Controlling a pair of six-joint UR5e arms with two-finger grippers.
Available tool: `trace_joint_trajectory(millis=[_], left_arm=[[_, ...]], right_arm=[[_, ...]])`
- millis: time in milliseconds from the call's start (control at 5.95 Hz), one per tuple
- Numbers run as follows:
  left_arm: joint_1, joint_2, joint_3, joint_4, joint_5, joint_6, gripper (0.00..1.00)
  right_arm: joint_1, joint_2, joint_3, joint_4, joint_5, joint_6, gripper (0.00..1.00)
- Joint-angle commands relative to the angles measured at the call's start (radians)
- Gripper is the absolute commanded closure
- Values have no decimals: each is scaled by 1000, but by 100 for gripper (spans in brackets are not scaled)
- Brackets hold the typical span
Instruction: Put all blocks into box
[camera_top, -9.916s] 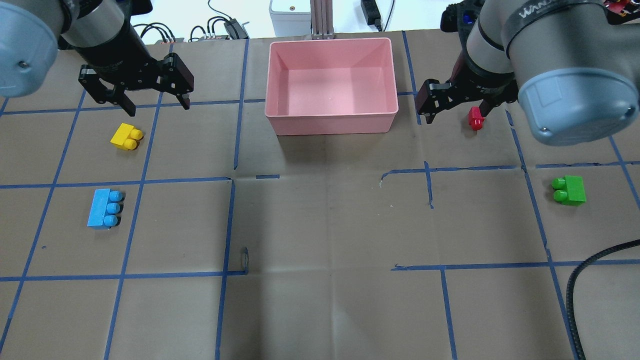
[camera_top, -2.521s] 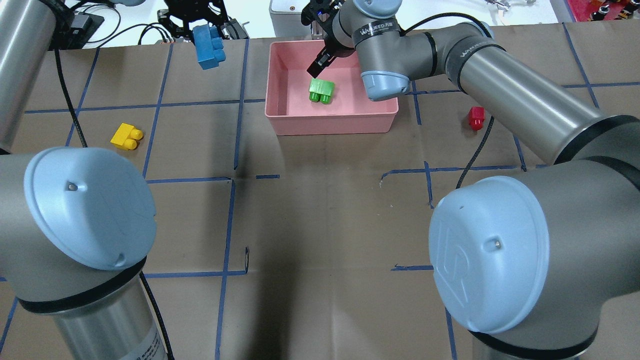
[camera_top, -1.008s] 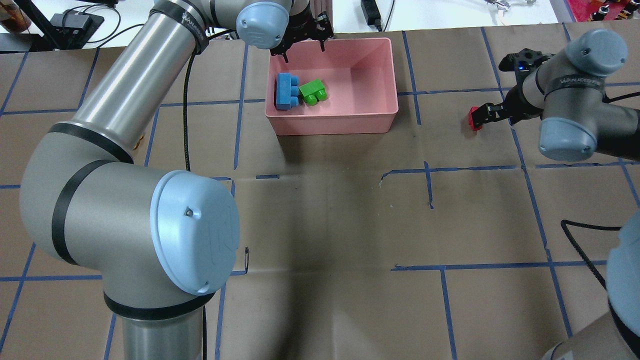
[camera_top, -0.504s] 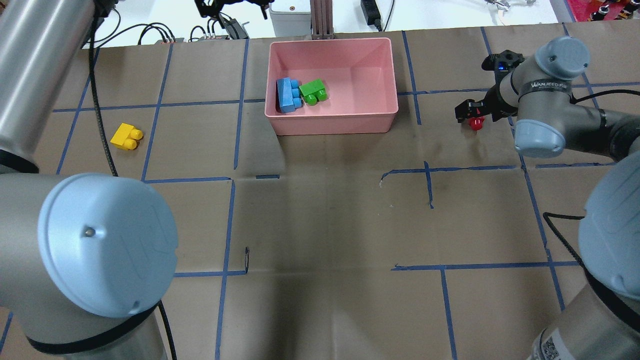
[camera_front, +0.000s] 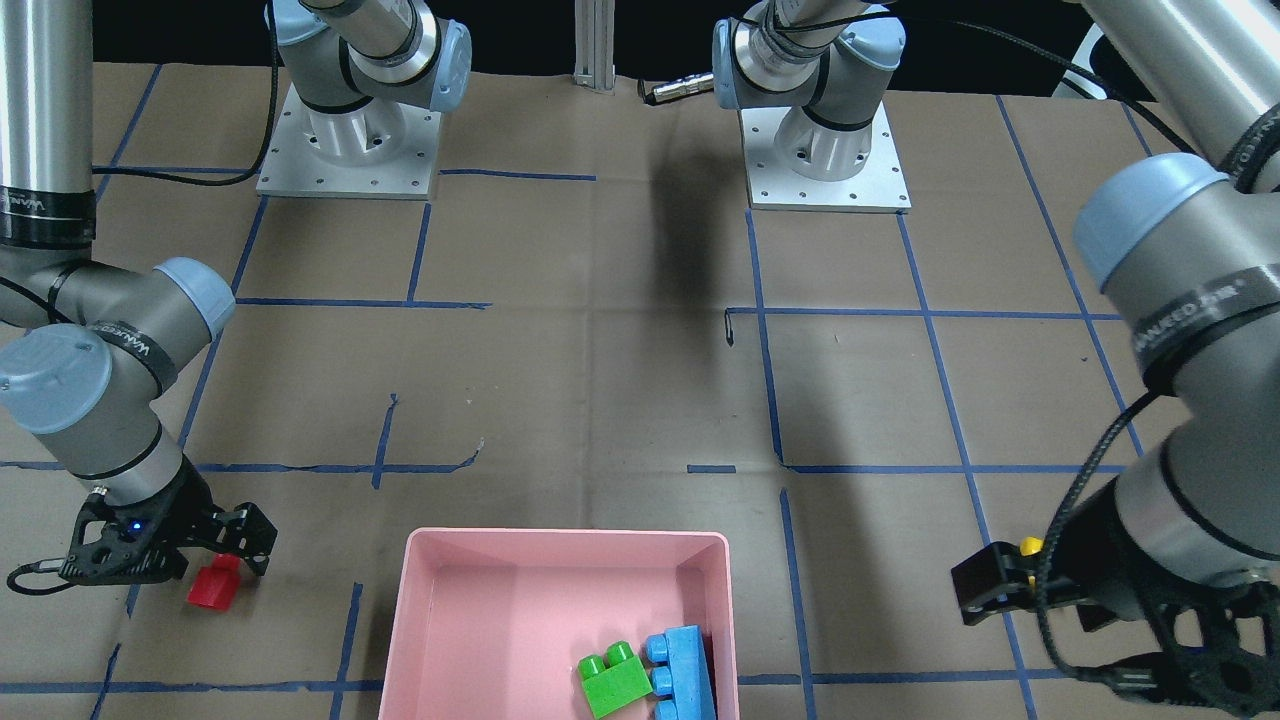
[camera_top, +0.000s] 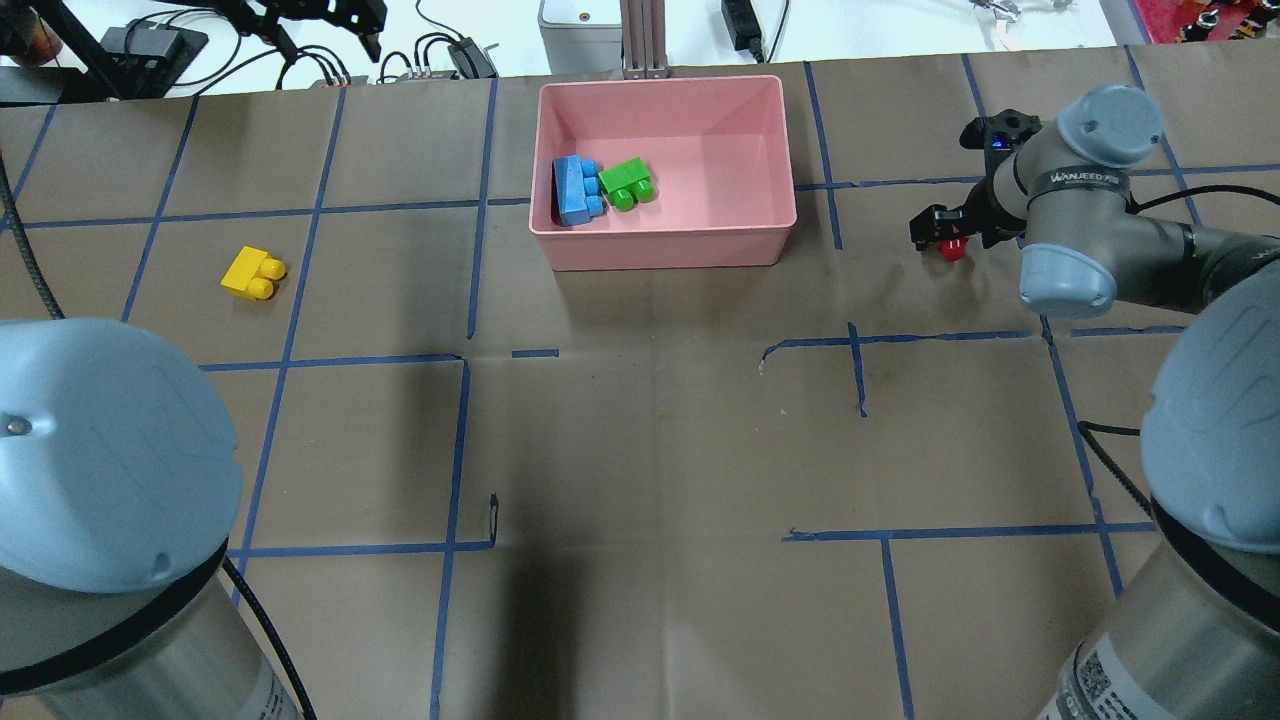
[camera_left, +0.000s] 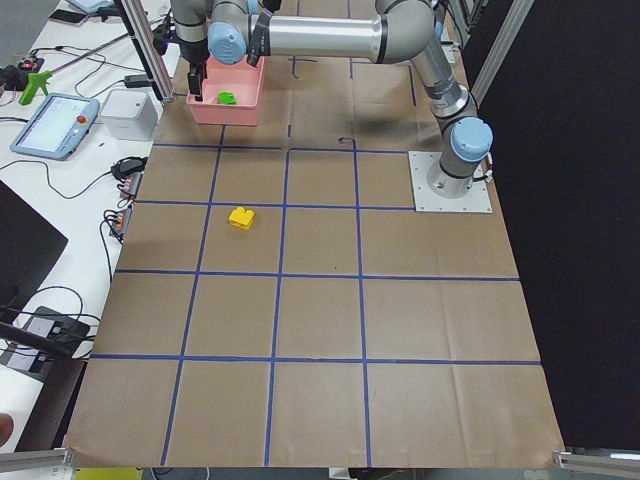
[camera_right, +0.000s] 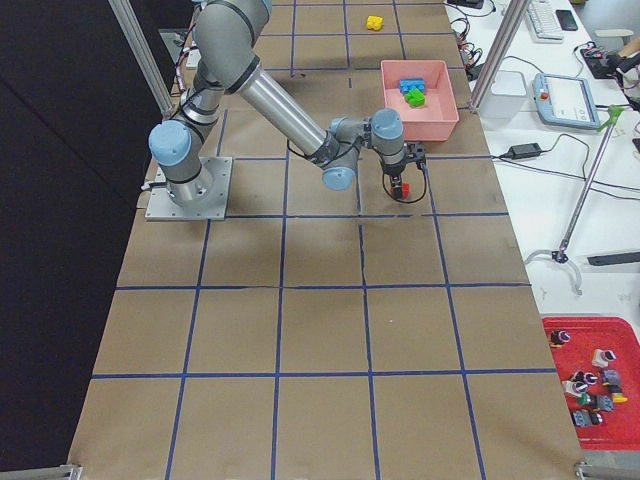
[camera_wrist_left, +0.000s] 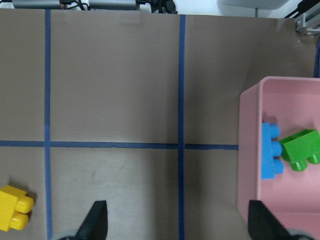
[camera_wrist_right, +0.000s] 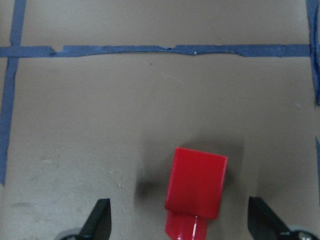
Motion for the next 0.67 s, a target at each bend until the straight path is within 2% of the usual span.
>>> trace_joint_trajectory(millis=[0,168,336,504], left_arm=[[160,15,-57,2,1,379,1],[217,15,-88,6,0,568,1],[257,11,-126,30,-3,703,1],[269,2,-184,96,-8,699,1]], right_arm=[[-2,15,-16,-5,-20,-1,11],[0,21,-16,-5,-20,-1,12],[0,23,-16,-5,-23,-1,19],[0,24,-16,-5,-31,0,36]])
